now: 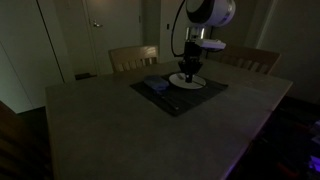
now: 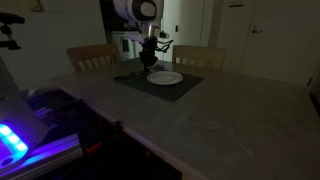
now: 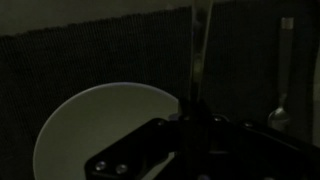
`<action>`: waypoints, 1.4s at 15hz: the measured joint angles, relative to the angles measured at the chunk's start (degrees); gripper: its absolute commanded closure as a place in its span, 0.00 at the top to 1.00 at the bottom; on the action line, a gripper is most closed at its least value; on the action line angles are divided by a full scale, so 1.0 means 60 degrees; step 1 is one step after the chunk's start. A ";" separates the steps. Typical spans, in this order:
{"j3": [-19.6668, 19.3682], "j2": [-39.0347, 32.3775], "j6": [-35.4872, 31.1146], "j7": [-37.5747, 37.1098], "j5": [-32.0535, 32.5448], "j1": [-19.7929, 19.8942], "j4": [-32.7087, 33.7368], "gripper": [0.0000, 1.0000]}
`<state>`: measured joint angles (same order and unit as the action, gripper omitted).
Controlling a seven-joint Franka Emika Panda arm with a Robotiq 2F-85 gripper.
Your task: Take the fork on the plate and put it on the table
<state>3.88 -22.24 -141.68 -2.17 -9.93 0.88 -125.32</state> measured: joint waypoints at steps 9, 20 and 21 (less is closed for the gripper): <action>0.0381 0.0270 0.0799 0.0694 0.0129 -0.0623 -0.0285 0.02; 0.0059 -0.0789 -0.1775 0.0015 0.0770 -0.0856 -0.0297 0.02; 0.0025 -0.0825 -0.1914 -0.0020 0.0770 -0.0848 -0.0286 0.02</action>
<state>4.03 -27.19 -153.16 -2.29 -5.31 -4.21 -127.03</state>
